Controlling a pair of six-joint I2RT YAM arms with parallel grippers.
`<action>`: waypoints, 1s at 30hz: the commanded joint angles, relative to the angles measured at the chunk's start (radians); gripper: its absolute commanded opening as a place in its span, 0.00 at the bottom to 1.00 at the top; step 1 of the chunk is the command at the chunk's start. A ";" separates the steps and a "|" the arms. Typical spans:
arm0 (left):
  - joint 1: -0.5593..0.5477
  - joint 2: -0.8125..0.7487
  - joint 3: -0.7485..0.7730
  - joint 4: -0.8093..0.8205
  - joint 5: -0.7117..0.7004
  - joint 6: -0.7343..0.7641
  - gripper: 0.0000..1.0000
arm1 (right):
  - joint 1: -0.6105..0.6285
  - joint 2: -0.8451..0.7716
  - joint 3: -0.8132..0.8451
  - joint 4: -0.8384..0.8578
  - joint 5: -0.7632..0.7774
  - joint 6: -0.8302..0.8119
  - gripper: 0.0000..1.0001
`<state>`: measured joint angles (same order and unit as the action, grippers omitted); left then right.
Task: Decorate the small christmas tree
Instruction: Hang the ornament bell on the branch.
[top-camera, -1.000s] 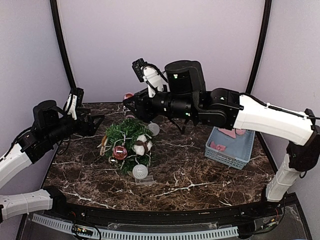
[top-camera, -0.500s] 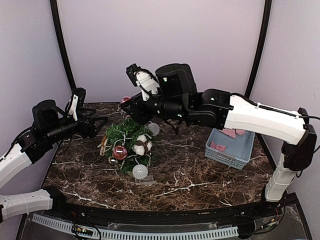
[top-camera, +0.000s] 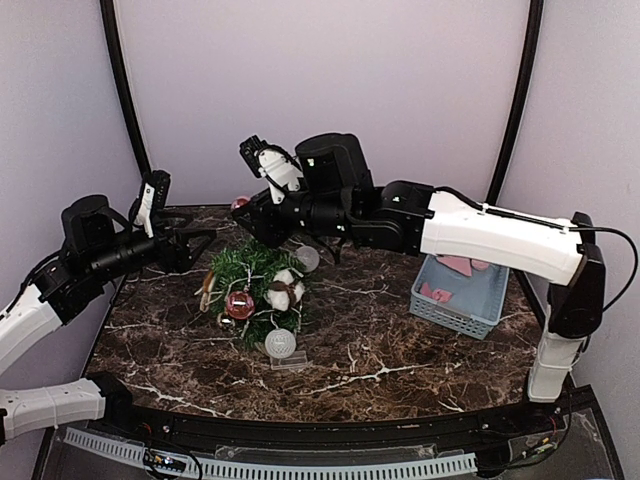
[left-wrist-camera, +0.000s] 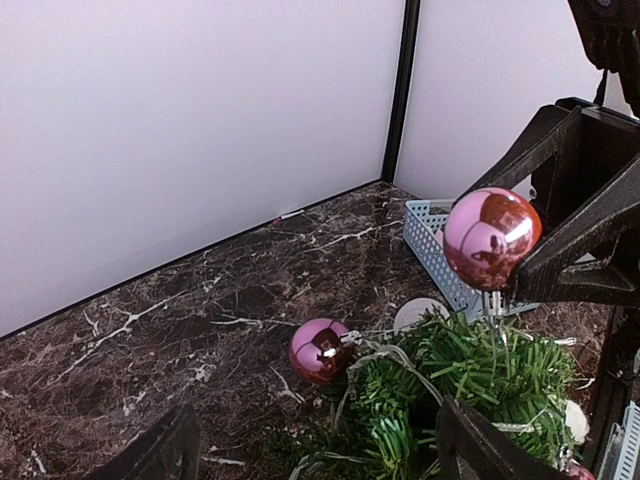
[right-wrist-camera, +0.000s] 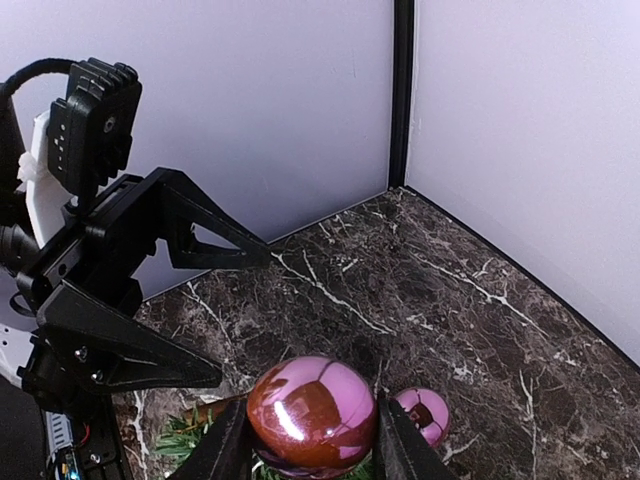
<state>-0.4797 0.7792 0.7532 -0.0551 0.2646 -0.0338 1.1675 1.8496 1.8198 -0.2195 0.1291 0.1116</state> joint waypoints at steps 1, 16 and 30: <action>0.006 0.001 0.041 0.014 0.016 0.003 0.84 | -0.014 0.008 0.055 0.088 -0.058 -0.015 0.38; 0.004 0.029 0.068 0.028 0.090 -0.007 0.84 | -0.052 -0.025 -0.048 0.125 -0.111 -0.011 0.38; -0.012 0.115 0.125 0.052 0.147 0.003 0.82 | -0.055 -0.125 -0.180 0.186 -0.120 0.004 0.38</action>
<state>-0.4831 0.8833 0.8421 -0.0315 0.3820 -0.0372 1.1187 1.7943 1.6680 -0.1192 0.0170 0.1097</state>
